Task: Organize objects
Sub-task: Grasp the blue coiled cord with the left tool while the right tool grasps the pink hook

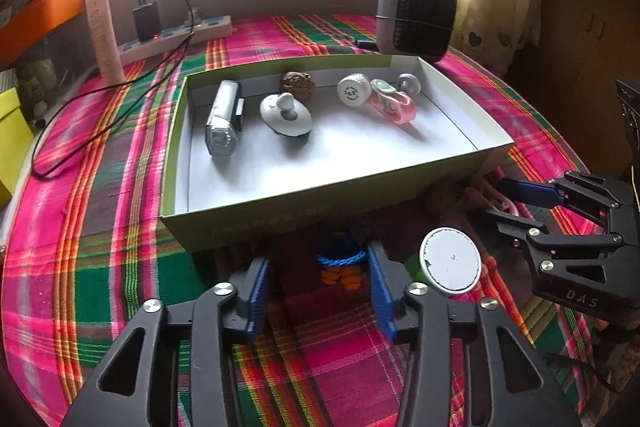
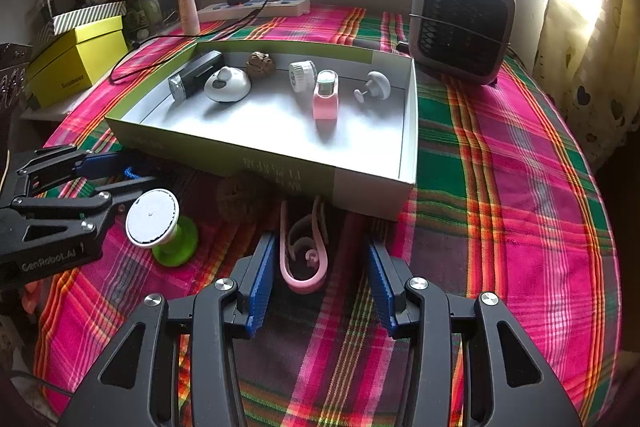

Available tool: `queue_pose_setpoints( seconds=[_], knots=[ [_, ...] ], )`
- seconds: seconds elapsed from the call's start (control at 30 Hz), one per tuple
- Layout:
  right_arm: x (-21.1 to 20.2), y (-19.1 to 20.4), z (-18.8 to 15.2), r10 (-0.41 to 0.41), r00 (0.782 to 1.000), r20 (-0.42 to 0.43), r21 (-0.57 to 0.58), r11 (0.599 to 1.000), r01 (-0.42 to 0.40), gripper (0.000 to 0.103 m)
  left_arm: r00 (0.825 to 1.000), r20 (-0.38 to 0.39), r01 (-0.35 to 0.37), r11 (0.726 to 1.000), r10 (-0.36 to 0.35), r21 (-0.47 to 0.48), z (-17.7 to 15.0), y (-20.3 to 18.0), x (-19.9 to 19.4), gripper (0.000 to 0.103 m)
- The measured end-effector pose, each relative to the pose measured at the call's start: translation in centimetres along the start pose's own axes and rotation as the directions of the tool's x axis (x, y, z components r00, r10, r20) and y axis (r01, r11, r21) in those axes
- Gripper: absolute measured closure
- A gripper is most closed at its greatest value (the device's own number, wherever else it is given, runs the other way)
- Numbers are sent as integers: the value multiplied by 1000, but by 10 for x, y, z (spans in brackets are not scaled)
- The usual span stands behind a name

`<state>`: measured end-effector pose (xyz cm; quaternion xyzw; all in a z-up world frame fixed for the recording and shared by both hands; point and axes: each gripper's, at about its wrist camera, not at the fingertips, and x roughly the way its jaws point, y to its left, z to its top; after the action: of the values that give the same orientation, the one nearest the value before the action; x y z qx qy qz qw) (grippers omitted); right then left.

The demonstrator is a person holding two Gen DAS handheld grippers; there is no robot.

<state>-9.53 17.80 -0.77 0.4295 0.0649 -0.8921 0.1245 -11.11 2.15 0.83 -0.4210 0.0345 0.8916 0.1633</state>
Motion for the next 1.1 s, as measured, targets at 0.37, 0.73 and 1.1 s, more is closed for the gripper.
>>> queue_pose_setpoints(
  seconds=[0.37,0.73,1.1],
  knots=[
    [0,0,0,0,1000,0,0,1000,0,58,1000,4,-15,1000,16,-27,0,5,0,78],
    [0,-1,0,1,1000,0,0,1000,-1,58,1000,7,-14,999,15,-47,0,10,-1,86],
    [0,2,1,10,1000,4,-15,1000,-10,72,1000,6,-15,999,15,-47,0,10,-2,86]
  ],
)
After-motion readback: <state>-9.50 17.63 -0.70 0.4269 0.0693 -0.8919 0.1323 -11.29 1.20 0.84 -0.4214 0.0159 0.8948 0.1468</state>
